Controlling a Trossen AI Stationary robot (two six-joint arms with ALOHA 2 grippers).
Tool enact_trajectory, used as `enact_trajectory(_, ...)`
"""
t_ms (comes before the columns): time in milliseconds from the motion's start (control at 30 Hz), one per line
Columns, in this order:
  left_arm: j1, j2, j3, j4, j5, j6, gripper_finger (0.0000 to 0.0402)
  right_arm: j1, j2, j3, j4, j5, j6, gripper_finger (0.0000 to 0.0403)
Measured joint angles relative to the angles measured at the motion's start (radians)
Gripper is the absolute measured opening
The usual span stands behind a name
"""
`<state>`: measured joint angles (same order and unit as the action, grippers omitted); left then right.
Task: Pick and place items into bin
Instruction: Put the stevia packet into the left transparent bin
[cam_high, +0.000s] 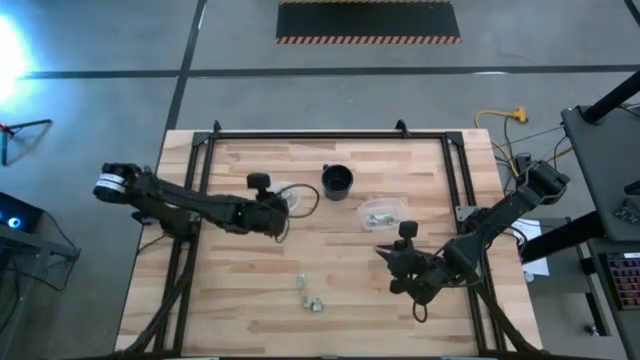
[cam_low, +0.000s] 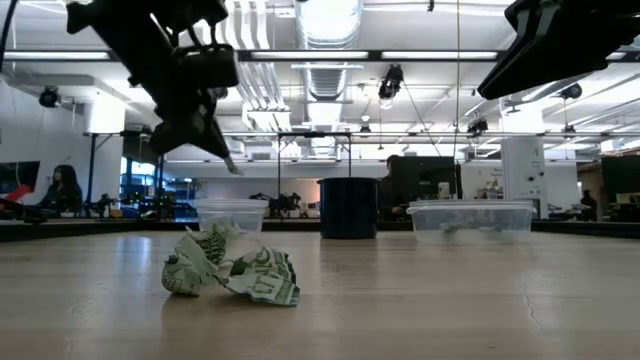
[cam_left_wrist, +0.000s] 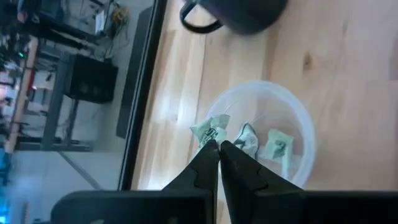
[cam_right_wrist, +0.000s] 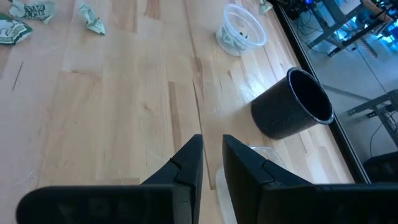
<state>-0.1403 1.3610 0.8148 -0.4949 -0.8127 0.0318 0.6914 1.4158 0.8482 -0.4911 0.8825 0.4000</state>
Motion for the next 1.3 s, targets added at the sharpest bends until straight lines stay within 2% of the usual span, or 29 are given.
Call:
enact_trajectory(267, 0.076, -0.03, -0.086, 0.104, 0.102, 0.005, 0.0, 0.0, 0.0, 0.0, 0.001, 0.0, -0.003, 0.0052)
enact_trajectory(700, 0.087, 0.019, -0.108, 0.192, 0.105, 0.031, 0.0, 0.0, 0.0, -0.002, 0.004, 0.0, -0.003, 0.0052)
enact_trajectory(1300, 0.087, 0.027, -0.108, 0.196, 0.127, 0.036, 0.0, 0.0, 0.0, -0.002, 0.003, 0.0, 0.0, 0.0052)
